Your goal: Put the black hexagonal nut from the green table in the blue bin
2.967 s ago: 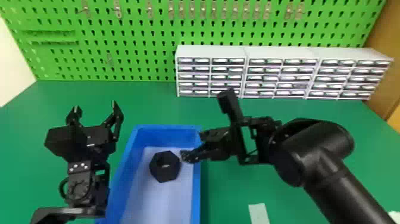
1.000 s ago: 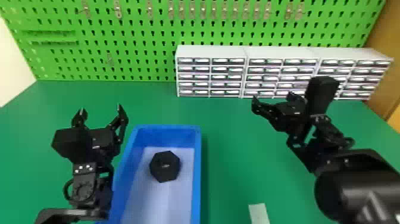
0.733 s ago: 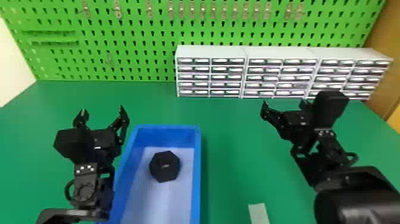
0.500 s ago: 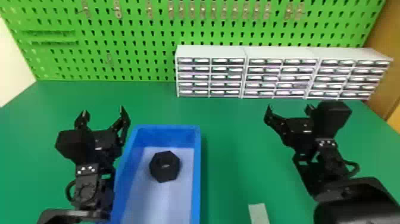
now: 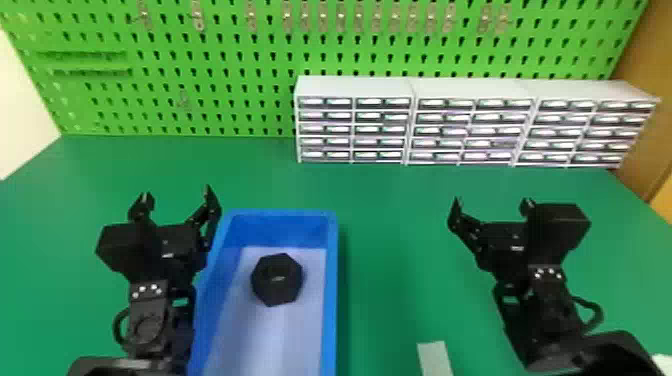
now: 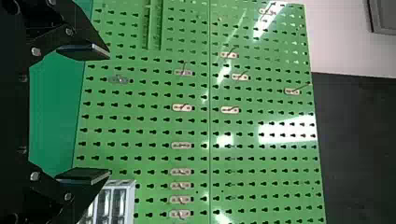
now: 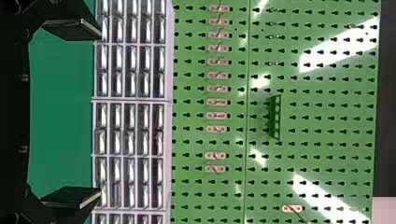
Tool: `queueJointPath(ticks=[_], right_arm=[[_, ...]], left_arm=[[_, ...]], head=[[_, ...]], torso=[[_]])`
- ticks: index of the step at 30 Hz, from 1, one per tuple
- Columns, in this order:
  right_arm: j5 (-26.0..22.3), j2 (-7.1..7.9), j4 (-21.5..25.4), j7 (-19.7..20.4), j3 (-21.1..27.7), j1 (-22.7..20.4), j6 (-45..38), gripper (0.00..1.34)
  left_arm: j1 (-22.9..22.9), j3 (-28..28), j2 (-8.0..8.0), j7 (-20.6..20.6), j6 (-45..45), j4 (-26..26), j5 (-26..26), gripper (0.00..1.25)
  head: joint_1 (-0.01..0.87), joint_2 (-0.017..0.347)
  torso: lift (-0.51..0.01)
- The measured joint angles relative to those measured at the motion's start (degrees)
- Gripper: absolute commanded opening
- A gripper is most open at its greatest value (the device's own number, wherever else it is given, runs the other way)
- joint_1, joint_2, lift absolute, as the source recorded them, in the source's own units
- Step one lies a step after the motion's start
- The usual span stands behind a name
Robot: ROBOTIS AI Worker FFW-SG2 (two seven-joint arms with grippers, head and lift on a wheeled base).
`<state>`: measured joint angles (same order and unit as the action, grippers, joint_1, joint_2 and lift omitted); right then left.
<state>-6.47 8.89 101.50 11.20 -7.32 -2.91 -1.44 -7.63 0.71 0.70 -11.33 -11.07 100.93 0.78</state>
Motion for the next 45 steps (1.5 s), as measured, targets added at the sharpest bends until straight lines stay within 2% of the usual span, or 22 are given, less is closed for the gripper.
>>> queueJointPath(ticks=[17, 45], right_arm=[[-1.2, 0.60, 0.4, 0.7, 0.6, -3.0, 1.4, 1.21], [-1.1, 0.89, 1.1, 0.7, 0.9, -3.5, 1.4, 1.21]], left_arm=[[-0.9, 0.5, 0.00, 1.5, -0.1, 0.1, -0.9, 0.88], [-2.5, 1.0, 0.00, 1.4, 0.0, 1.2, -0.8, 0.88]], head=[[0.657, 0.057], [0.657, 0.057]], torso=[[-0.095], [-0.095]])
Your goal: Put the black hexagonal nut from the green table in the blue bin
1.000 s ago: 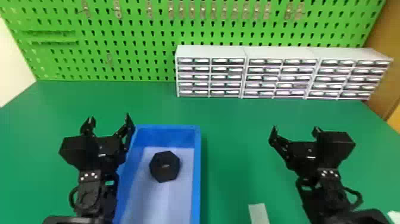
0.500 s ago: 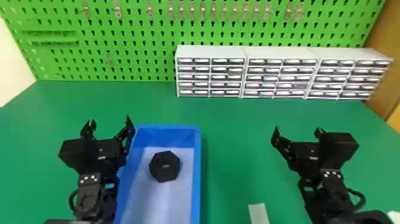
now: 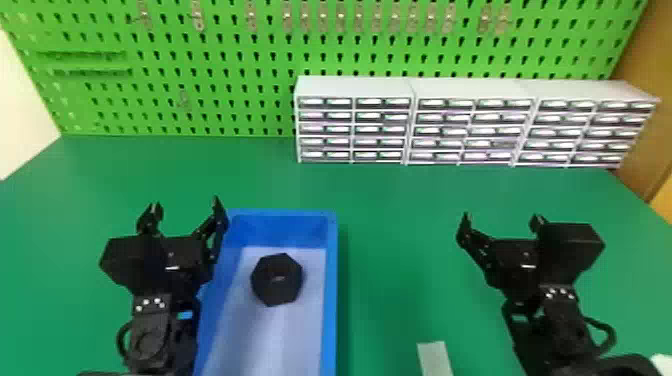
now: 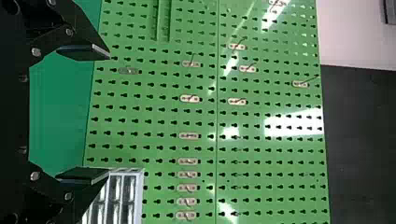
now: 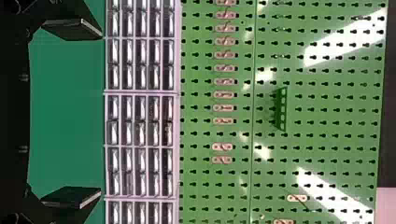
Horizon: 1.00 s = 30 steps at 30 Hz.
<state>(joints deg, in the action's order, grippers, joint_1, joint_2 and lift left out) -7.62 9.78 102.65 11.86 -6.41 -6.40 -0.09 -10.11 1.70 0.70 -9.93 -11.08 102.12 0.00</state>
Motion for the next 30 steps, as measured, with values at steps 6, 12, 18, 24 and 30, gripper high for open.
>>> queueJointPath(ticks=[6, 12, 18, 24, 30], right_arm=[[0.1, 0.06, 0.1, 0.0, -0.1, 0.0, 0.0, 1.21], [0.2, 0.10, 0.1, 0.0, -0.1, 0.0, 0.0, 1.21], [0.2, 0.08, 0.1, 0.0, -0.1, -0.1, -0.1, 1.21], [0.3, 0.06, 0.1, 0.0, -0.1, -0.1, -0.2, 1.21], [0.3, 0.06, 0.2, 0.0, -0.1, -0.1, -0.3, 1.21]], left_arm=[[0.1, 0.2, 0.00, 0.0, 0.0, 0.0, -0.2, 0.88], [0.0, 0.3, 0.00, 0.0, 1.2, 0.4, -0.7, 0.88], [0.0, -0.1, 0.00, 0.1, 4.6, 2.1, -1.1, 0.88], [0.6, -1.2, 0.08, 2.2, 9.0, 4.0, -2.1, 0.88], [1.1, -1.9, 0.09, 4.1, 11.9, 4.7, -2.5, 0.88]], head=[[0.657, 0.057], [0.657, 0.057], [0.657, 0.057], [0.657, 0.057], [0.657, 0.057]], torso=[[-0.095], [-0.095], [-0.095], [-0.095], [-0.095]])
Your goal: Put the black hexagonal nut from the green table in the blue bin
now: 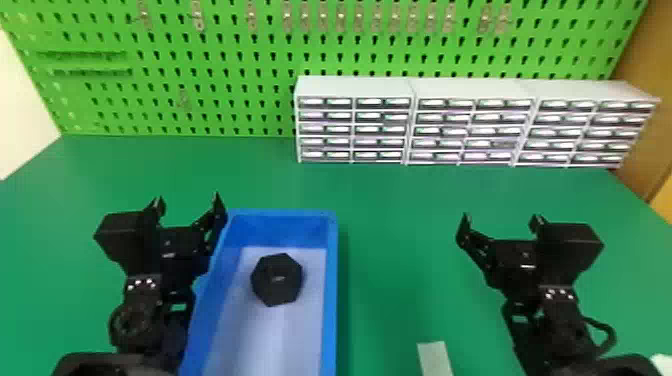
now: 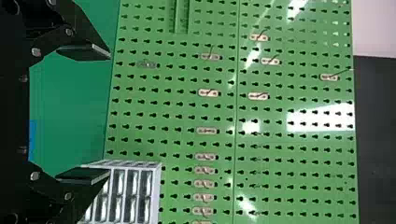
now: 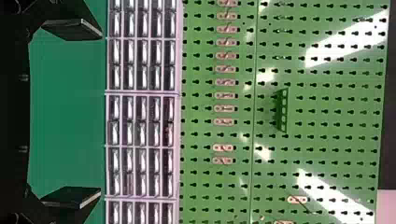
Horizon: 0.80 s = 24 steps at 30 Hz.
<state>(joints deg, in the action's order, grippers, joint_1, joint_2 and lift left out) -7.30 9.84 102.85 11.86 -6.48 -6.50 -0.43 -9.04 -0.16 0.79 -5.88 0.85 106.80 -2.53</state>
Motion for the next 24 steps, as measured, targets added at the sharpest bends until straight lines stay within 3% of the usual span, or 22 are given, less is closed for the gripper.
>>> queueJointPath(ticks=[24], right_arm=[[0.1, -0.14, 0.2, 0.0, 0.1, -0.1, -0.8, 1.21]], left_arm=[[0.0, 0.2, 0.00, 2.8, 2.0, 0.2, 0.5, 0.88]], head=[[0.657, 0.057]], torso=[[-0.095]])
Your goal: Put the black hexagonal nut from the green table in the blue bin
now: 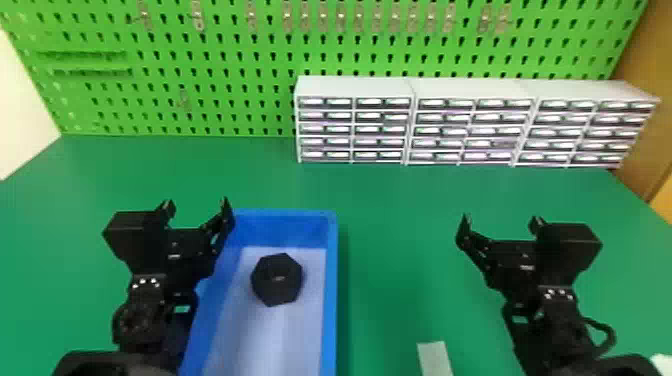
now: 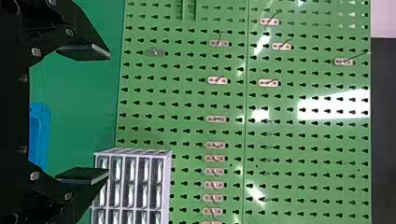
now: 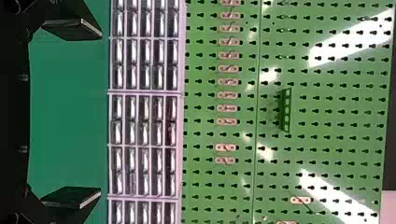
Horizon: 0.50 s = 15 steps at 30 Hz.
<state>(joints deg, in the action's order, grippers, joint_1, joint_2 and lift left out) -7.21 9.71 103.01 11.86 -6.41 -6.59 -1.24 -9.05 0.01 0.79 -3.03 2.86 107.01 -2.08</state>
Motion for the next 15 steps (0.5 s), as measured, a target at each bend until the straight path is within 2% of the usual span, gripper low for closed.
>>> queueJointPath(ticks=[15], right_arm=[[0.1, -0.05, 0.0, 0.0, 0.0, 0.0, -0.1, 1.21]], left_arm=[[0.1, 0.3, 0.00, 0.1, 0.2, -0.4, 0.4, 0.88]], head=[[0.657, 0.057]], torso=[[-0.095]])
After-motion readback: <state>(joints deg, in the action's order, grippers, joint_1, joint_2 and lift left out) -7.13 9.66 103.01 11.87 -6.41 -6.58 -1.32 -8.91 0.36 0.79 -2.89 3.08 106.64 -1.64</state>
